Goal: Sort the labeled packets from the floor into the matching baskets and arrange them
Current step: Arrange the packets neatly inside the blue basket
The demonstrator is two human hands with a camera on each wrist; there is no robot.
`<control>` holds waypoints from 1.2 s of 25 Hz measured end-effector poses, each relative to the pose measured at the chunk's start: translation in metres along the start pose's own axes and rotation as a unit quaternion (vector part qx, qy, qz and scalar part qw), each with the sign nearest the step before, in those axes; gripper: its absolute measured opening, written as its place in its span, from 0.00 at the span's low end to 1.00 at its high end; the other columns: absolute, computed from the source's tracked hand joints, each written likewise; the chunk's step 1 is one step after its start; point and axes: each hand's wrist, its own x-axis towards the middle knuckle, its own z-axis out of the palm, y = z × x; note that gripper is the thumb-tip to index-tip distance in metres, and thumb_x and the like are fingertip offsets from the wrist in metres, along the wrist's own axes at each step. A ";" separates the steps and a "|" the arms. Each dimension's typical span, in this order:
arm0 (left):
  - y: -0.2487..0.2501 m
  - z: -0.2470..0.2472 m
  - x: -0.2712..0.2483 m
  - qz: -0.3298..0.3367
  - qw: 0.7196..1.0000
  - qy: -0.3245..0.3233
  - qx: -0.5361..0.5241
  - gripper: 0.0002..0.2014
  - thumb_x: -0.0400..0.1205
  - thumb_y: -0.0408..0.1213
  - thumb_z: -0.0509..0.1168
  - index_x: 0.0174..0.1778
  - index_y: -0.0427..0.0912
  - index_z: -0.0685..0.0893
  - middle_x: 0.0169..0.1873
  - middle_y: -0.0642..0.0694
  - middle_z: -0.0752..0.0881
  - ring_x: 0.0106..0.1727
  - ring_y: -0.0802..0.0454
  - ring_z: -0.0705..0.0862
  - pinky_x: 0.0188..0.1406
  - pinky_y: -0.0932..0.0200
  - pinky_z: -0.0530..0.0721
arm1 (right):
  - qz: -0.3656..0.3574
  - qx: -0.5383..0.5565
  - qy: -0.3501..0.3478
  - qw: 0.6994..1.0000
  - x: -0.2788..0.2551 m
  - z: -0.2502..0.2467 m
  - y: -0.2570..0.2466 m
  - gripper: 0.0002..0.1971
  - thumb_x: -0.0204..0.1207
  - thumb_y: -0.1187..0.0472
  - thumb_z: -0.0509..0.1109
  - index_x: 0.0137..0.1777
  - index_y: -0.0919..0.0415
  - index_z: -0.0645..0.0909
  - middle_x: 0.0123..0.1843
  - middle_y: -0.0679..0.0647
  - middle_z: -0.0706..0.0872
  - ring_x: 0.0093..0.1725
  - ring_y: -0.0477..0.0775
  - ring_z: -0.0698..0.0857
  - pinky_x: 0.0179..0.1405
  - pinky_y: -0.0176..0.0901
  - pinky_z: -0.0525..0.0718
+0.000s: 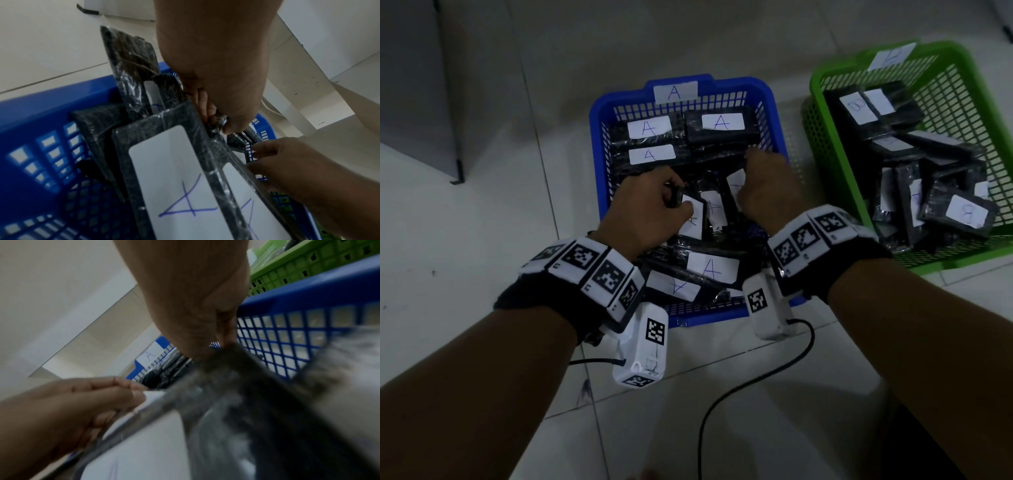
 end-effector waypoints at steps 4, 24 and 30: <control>-0.001 -0.001 0.003 -0.014 1.000 0.002 -0.009 0.11 0.77 0.38 0.73 0.55 0.44 0.85 0.32 0.56 0.82 0.33 0.64 0.80 0.32 0.82 0.72 | 0.016 0.020 0.017 1.000 -0.011 0.012 -0.001 0.14 0.77 0.57 0.71 0.57 0.66 0.84 0.58 0.64 0.85 0.57 0.64 0.85 0.55 0.50 0.86; -0.002 -0.002 0.008 -0.078 0.989 -0.010 -0.126 0.09 0.78 0.36 0.74 0.53 0.43 0.86 0.39 0.45 0.88 0.37 0.57 0.85 0.42 0.66 0.86 | 0.099 0.227 -0.092 0.964 -0.013 0.011 0.007 0.12 0.69 0.59 0.81 0.51 0.58 0.88 0.49 0.53 0.89 0.48 0.50 0.87 0.52 0.41 0.86; 0.021 0.010 0.021 -0.130 0.953 0.000 -0.272 0.08 0.82 0.32 0.69 0.56 0.42 0.82 0.44 0.36 0.88 0.43 0.43 0.90 0.42 0.50 0.92 | 0.083 0.405 -0.037 0.910 -0.017 -0.005 0.001 0.06 0.78 0.60 0.73 0.53 0.54 0.86 0.47 0.50 0.89 0.50 0.52 0.89 0.53 0.53 0.90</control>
